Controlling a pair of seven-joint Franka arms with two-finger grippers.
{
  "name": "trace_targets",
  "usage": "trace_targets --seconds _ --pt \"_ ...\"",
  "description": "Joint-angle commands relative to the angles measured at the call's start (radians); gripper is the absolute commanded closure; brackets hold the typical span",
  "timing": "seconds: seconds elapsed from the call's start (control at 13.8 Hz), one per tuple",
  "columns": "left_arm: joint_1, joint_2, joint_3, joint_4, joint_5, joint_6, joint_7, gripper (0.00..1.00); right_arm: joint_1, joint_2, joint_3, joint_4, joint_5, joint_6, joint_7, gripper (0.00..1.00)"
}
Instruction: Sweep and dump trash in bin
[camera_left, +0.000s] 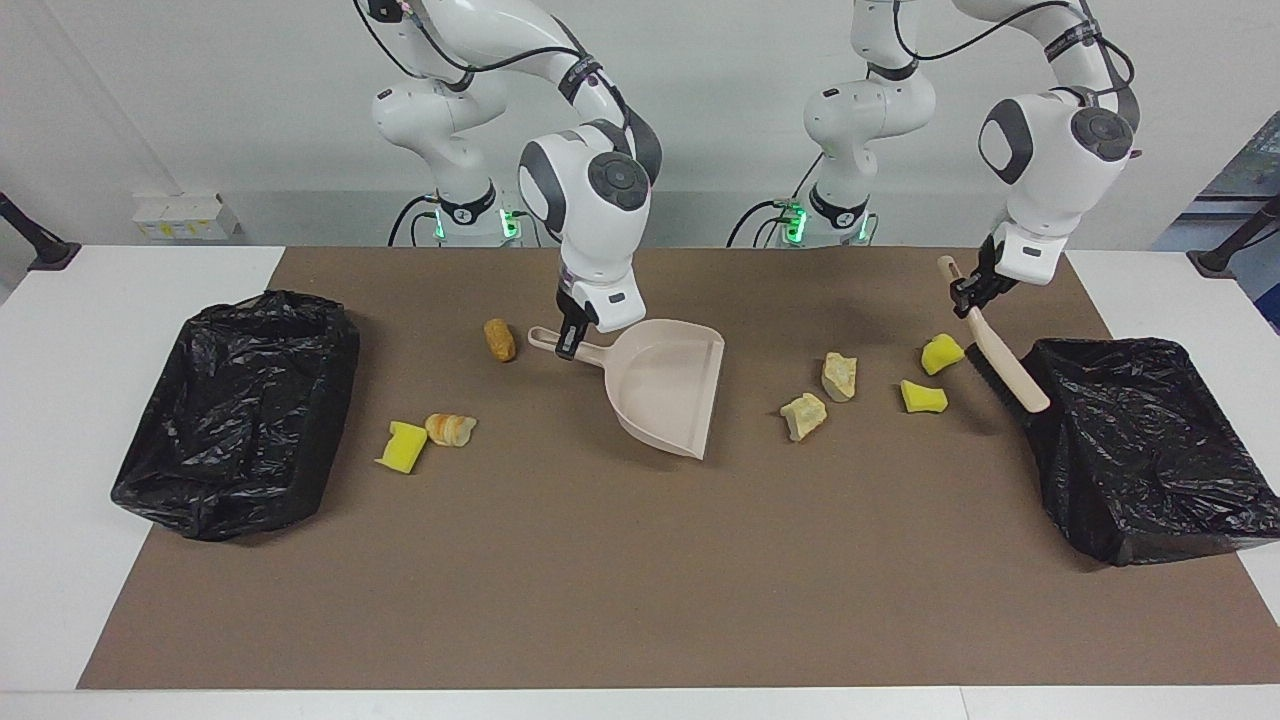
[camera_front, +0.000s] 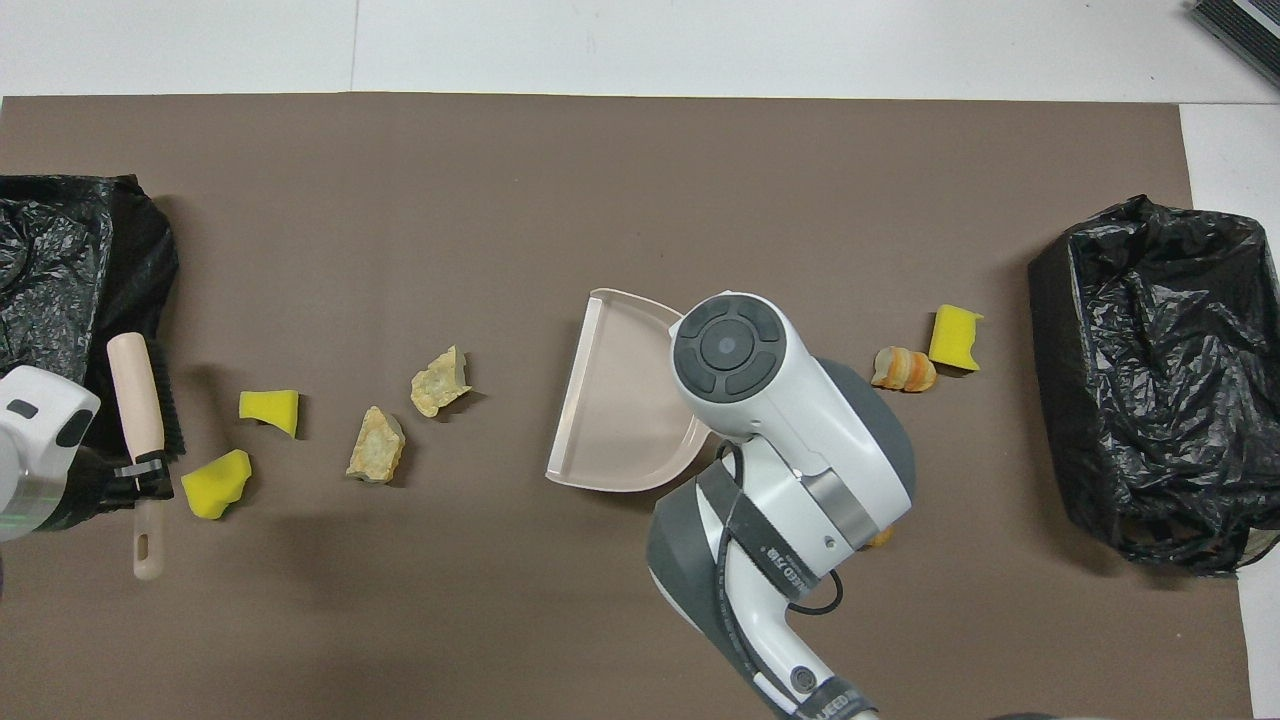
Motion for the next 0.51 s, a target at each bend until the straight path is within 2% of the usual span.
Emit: trace_targets --seconds 0.0,0.22,0.44 --pt "0.049 -0.127 0.009 -0.124 0.006 0.039 0.12 1.0 0.039 0.031 0.005 0.006 -0.067 -0.023 0.04 1.0" --pt "0.053 -0.249 0.023 -0.262 0.006 0.092 0.182 1.0 0.042 0.039 0.005 0.023 -0.096 -0.059 0.039 1.0" --pt "0.058 -0.267 0.025 -0.31 0.008 0.119 0.211 1.0 0.042 0.041 0.005 0.022 -0.095 -0.057 0.039 1.0"
